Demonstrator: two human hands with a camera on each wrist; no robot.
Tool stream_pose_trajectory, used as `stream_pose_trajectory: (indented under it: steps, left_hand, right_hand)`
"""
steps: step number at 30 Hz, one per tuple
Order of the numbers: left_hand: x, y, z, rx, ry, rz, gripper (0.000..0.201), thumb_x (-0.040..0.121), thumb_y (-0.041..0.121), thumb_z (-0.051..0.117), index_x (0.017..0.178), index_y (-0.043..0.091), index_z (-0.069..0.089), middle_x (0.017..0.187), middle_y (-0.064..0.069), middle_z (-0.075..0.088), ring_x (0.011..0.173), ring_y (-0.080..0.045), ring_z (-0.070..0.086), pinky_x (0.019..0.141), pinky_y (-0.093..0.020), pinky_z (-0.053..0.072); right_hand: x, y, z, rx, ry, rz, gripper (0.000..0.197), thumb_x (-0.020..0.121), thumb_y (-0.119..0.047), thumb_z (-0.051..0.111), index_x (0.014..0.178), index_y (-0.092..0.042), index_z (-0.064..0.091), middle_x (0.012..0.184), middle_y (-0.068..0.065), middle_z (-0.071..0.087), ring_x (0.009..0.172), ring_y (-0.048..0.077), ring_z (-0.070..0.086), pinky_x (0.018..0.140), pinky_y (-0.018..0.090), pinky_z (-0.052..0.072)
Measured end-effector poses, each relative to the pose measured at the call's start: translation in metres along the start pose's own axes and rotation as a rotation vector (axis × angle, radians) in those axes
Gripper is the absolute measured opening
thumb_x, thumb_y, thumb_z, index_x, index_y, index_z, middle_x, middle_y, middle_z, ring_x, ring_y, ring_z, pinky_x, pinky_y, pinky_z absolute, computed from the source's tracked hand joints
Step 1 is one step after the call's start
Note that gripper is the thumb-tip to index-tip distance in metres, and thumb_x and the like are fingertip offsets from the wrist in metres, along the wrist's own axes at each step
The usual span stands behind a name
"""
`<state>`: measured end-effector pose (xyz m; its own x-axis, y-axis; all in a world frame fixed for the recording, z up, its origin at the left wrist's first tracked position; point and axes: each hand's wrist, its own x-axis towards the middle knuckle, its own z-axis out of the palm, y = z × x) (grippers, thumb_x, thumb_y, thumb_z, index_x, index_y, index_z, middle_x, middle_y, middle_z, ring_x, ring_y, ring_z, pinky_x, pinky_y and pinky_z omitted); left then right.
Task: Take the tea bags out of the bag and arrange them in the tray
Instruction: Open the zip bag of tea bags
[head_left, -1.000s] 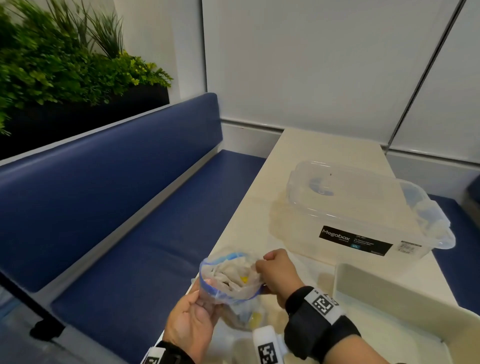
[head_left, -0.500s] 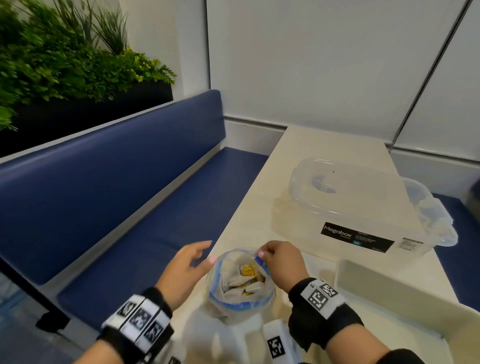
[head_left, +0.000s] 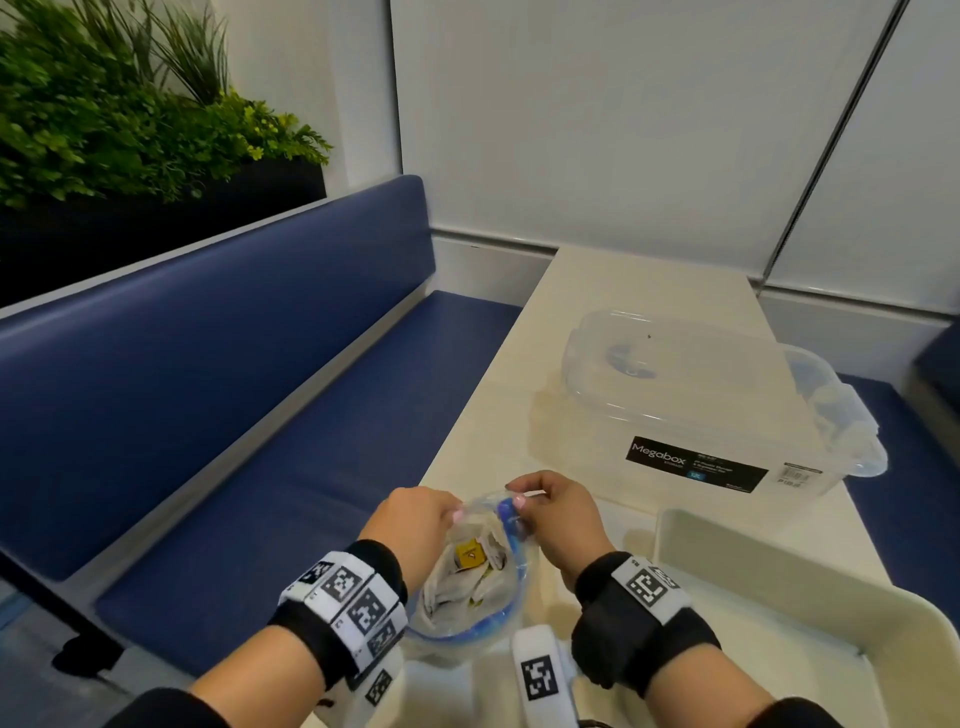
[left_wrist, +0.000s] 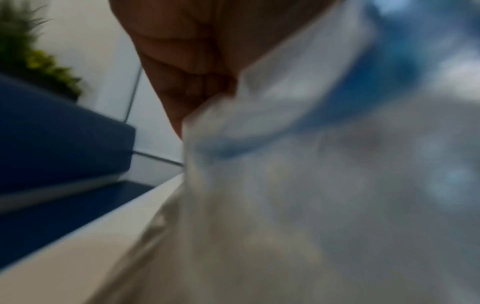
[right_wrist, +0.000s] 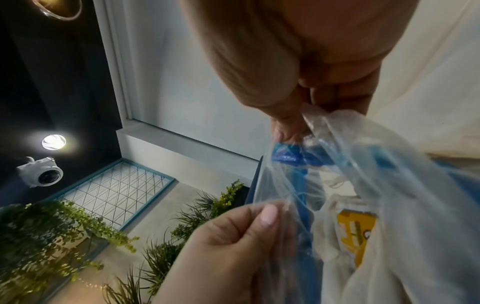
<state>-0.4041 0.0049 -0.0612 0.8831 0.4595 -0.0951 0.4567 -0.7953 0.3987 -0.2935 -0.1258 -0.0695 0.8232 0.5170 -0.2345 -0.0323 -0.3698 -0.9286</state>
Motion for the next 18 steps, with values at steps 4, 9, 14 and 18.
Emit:
stream_pose_trajectory:
  steps: [4,9,14,18]
  left_hand:
    - [0.004,-0.018,0.002,-0.491,-0.077,-0.105,0.027,0.098,0.022,0.045,0.084,0.018,0.068,0.081,0.003,0.065,0.076,-0.014,0.058,0.072,-0.023,0.047]
    - [-0.013,-0.027,0.008,-1.368,-0.211,-0.403,0.032,0.101,0.016,0.037,0.098,0.001,0.065,0.082,-0.012,0.071,0.065,-0.018,0.067,0.058,-0.026,0.056]
    - [-0.024,-0.033,0.019,-1.785,-0.186,-0.499,0.032,0.099,0.013,0.036,0.111,-0.002,0.061,0.104,-0.023,0.068,0.075,-0.025,0.070,0.066,-0.033,0.060]
    - [-0.027,-0.047,0.032,-1.942,-0.091,-0.650,0.032,0.097,0.013,0.042,0.126,0.003,0.054,0.120,-0.022,0.059,0.070,-0.021,0.066,0.064,-0.033,0.060]
  right_hand:
    - [0.003,0.002,-0.002,-0.141,0.016,-0.033,0.007,0.086,-0.021,0.065,0.082,-0.021,0.060,0.083,0.003,0.066,0.078,0.019,0.062,0.075,0.033,0.051]
    - [0.002,0.014,0.001,-0.358,-0.121,-0.004,0.023,0.093,-0.027,0.056,0.073,-0.017,0.065,0.080,0.006,0.066,0.076,0.020,0.059,0.077,0.035,0.050]
    - [0.000,0.018,0.011,0.104,-0.140,0.170,0.033,0.099,-0.014,0.043,0.073,-0.012,0.062,0.078,0.008,0.061,0.072,0.020,0.052,0.068,0.030,0.046]
    - [0.000,0.021,0.019,0.503,-0.205,0.379,0.038,0.101,-0.011,0.034,0.073,-0.003,0.059,0.084,0.017,0.062,0.085,0.030,0.055,0.090,0.039,0.044]
